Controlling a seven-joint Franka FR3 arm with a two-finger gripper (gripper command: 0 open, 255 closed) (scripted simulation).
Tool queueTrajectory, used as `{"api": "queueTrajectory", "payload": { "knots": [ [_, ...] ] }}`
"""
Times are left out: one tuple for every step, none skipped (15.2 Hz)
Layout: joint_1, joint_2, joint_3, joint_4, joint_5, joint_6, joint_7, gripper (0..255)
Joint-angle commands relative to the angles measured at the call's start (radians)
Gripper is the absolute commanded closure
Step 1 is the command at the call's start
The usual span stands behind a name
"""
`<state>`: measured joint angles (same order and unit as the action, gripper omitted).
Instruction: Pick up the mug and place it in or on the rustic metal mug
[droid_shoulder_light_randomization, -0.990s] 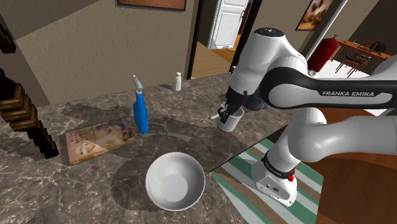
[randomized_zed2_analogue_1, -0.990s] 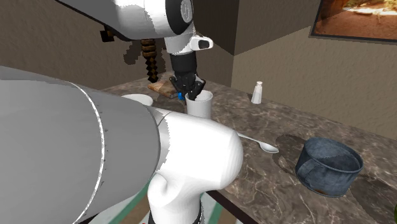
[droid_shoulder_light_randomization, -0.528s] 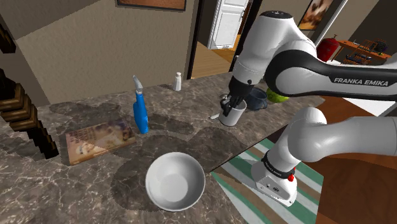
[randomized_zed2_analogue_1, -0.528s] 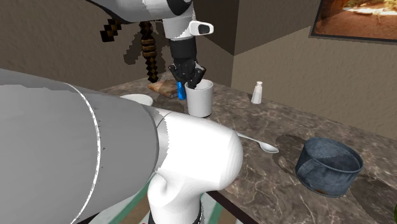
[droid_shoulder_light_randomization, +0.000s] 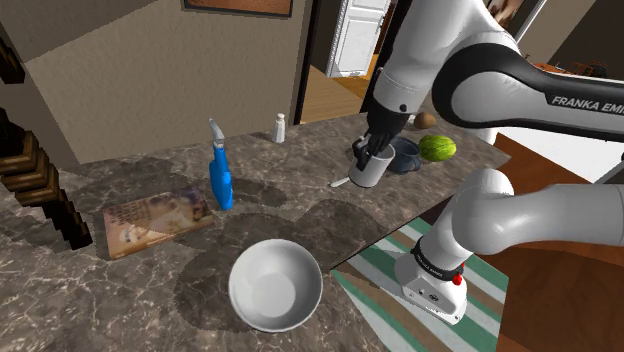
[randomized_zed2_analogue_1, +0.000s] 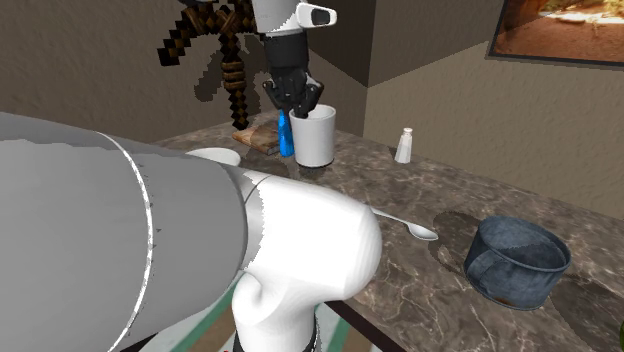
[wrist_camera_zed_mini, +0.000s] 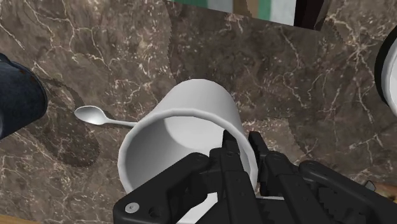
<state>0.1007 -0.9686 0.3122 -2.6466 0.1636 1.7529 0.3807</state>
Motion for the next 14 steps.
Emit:
{"api": "queueTrajectory", "payload": {
  "knots": [
    [-0.004, 0.005, -0.005, 0.03, -0.006, -0.025, -0.001, 255],
    [-0.005, 0.006, -0.007, 0.036, -0.007, -0.031, -0.001, 255],
    [-0.013, -0.008, -0.033, 0.026, -0.025, -0.035, -0.026, 255],
    [-0.023, -0.02, -0.06, 0.018, -0.044, -0.039, -0.051, 255],
    [-0.032, -0.03, -0.086, 0.01, -0.063, -0.043, -0.076, 255],
    [-0.043, -0.039, -0.113, 0.004, -0.083, -0.045, -0.101, 255],
    [-0.055, -0.047, -0.14, -0.001, -0.103, -0.047, -0.126, 255],
    [-0.067, -0.053, -0.166, -0.005, -0.123, -0.049, -0.152, 255],
    [-0.079, -0.057, -0.193, -0.008, -0.144, -0.05, -0.177, 255],
    [-0.091, -0.059, -0.22, -0.009, -0.165, -0.05, -0.202, 255],
    [-0.104, -0.06, -0.246, -0.009, -0.186, -0.049, -0.228, 255],
    [-0.117, -0.059, -0.273, -0.008, -0.207, -0.048, -0.253, 255],
    [-0.129, -0.056, -0.3, -0.006, -0.228, -0.046, -0.278, 255],
    [-0.142, -0.052, -0.326, -0.002, -0.249, -0.043, -0.303, 255]
  ]
}}
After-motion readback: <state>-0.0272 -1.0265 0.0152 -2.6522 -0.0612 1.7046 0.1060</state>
